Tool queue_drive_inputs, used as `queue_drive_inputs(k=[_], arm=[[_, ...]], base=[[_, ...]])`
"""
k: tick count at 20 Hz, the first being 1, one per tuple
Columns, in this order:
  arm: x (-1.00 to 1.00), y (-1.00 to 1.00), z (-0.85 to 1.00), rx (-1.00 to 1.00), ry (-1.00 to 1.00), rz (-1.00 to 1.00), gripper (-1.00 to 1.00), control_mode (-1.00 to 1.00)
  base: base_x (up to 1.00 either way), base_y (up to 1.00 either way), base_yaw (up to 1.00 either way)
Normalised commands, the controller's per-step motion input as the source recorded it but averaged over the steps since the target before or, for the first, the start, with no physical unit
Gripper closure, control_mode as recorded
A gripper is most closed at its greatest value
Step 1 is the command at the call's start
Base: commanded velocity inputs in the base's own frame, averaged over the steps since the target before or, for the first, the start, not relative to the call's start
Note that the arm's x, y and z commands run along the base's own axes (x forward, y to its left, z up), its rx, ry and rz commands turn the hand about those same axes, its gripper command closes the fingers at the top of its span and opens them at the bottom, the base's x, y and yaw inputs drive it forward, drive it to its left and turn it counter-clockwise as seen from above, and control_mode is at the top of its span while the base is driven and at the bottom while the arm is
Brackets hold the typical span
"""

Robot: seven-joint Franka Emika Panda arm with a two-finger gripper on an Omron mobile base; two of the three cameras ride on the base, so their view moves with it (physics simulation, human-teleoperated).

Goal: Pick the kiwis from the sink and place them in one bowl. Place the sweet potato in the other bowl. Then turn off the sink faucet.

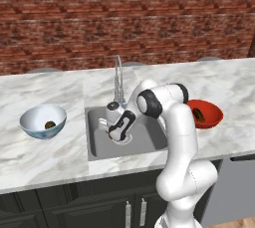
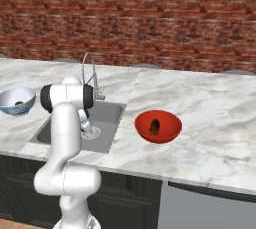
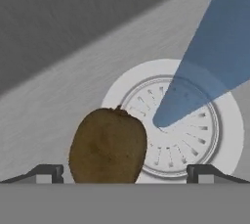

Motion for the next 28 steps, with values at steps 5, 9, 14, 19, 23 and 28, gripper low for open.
queue_drive_inputs(k=[5,9,14,19,23,28], arm=[[0.33,0.00,-0.22,0.00,0.00,-0.02,-1.00,-1.00],[0.21,0.00,-0.25,0.00,0.00,-0.01,-1.00,-1.00],[0.05,0.00,-0.26,0.00,0.00,-0.02,1.00,-1.00],[-0.06,-0.09,-0.04,0.00,0.00,-0.04,1.00,-1.00],[-0.28,-0.21,0.18,0.01,0.00,-0.06,1.00,-1.00],[-0.39,-0.10,0.48,0.01,0.00,-0.03,1.00,-1.00]], base=[[0.00,0.00,0.00],[0.00,0.00,0.00],[0.00,0.00,0.00],[0.00,0.00,0.00],[0.00,0.00,0.00],[0.00,0.00,0.00]])
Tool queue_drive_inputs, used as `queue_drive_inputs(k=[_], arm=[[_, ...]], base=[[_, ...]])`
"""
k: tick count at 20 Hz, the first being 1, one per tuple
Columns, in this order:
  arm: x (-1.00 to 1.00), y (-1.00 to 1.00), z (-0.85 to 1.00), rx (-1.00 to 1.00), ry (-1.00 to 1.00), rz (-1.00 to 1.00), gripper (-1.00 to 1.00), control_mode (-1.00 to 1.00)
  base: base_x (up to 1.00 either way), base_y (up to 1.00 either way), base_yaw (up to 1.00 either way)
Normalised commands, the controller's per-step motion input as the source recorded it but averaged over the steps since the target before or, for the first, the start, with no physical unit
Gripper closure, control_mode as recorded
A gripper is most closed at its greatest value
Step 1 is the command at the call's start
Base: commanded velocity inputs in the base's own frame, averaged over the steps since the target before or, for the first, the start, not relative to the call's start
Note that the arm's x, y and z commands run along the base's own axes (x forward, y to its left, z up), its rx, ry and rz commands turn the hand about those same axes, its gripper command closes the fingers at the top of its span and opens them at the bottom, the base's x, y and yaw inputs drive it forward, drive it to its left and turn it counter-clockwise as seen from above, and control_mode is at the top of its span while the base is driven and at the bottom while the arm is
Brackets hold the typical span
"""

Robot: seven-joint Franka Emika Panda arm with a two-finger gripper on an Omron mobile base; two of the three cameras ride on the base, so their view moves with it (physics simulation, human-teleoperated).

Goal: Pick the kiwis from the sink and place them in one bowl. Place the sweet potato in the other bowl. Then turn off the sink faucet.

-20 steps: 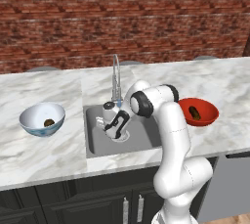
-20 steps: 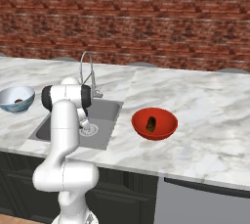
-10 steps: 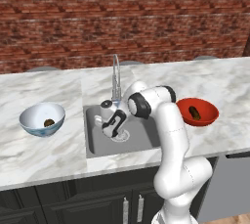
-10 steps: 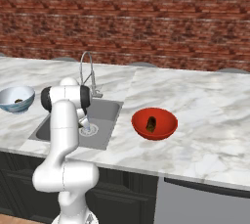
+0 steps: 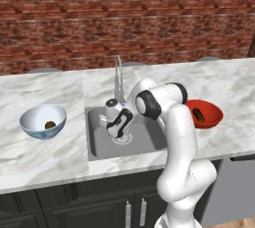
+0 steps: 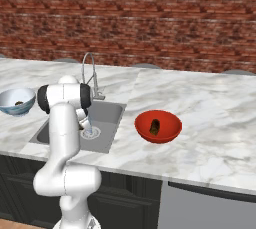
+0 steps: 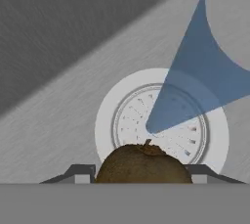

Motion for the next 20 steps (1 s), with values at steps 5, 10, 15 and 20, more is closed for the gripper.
queue_drive_inputs(k=[5,10,15,20], arm=[[-0.39,0.00,0.59,0.00,0.00,0.00,1.00,-1.00],[-0.43,0.00,0.55,0.00,0.00,0.00,1.00,-1.00],[-0.41,0.00,0.63,0.00,0.00,0.00,1.00,-1.00],[-0.32,0.00,0.75,0.00,0.01,0.00,1.00,-1.00]], base=[[0.00,0.00,0.00],[0.00,0.00,0.00],[0.00,0.00,0.00],[0.00,0.00,0.00]])
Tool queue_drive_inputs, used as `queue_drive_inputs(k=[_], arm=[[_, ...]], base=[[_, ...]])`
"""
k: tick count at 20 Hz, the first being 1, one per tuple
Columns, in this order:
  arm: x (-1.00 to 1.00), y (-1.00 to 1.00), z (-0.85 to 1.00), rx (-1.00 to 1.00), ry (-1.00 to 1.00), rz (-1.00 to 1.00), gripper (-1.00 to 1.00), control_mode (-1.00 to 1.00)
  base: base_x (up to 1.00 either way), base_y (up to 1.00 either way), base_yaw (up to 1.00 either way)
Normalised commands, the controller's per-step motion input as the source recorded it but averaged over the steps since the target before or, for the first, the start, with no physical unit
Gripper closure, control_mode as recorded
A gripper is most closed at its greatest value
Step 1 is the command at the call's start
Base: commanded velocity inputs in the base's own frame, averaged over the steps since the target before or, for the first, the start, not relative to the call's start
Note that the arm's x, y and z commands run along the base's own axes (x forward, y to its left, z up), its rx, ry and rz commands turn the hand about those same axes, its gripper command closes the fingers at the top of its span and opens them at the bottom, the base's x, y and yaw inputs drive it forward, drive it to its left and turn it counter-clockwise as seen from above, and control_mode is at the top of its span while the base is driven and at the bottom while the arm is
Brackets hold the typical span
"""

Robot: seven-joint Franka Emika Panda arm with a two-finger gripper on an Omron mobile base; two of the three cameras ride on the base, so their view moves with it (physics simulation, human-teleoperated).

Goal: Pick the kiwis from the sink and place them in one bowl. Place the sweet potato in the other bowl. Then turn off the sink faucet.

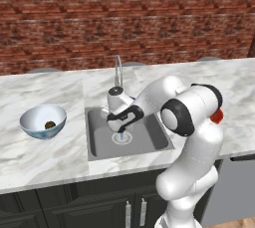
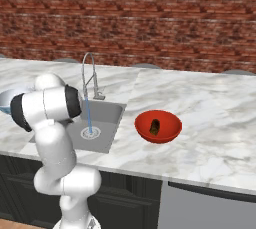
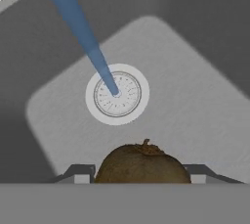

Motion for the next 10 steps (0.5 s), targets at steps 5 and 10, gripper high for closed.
queue_drive_inputs(k=[5,10], arm=[[-0.32,0.00,0.71,0.00,0.02,0.00,1.00,-1.00],[-0.21,0.00,0.72,0.01,0.03,0.00,1.00,-1.00]], base=[[0.00,0.00,0.00],[0.00,0.00,0.00]])
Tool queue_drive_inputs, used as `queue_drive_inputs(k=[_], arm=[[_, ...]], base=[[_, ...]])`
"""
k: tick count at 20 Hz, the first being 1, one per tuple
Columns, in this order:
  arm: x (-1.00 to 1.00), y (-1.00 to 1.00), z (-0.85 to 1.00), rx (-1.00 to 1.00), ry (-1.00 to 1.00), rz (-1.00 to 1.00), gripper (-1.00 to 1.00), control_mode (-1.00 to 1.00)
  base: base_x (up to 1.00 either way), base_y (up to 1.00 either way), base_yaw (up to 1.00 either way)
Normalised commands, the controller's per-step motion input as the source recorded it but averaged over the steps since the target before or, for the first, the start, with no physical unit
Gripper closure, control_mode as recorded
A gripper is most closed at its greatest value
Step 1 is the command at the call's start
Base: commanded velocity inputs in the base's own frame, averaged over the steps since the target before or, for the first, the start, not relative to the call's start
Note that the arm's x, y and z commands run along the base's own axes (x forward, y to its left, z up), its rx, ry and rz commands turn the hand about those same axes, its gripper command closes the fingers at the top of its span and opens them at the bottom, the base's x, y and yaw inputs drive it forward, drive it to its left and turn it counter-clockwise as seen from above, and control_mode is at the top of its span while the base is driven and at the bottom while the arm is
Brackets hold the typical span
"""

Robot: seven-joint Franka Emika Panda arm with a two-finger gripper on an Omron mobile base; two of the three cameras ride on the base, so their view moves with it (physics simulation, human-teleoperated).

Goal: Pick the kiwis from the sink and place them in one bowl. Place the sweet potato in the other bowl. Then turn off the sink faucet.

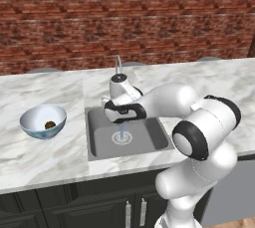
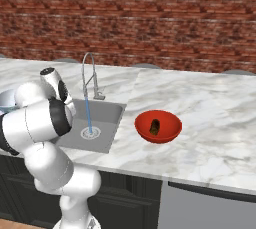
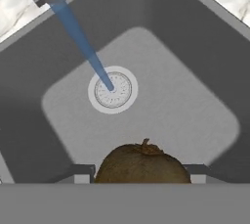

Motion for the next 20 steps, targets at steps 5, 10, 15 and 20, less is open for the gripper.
queue_drive_inputs(k=[5,10,15,20], arm=[[-0.03,0.00,0.65,0.08,0.04,0.00,1.00,-1.00],[-0.03,0.11,0.44,0.11,0.00,0.00,1.00,-1.00],[0.00,0.28,0.15,0.10,0.00,0.00,1.00,-1.00],[-0.01,0.35,0.10,0.08,0.00,0.00,1.00,-1.00]], base=[[0.00,0.00,0.00],[0.00,0.00,0.00],[0.00,0.00,0.00],[0.00,0.00,0.00]])
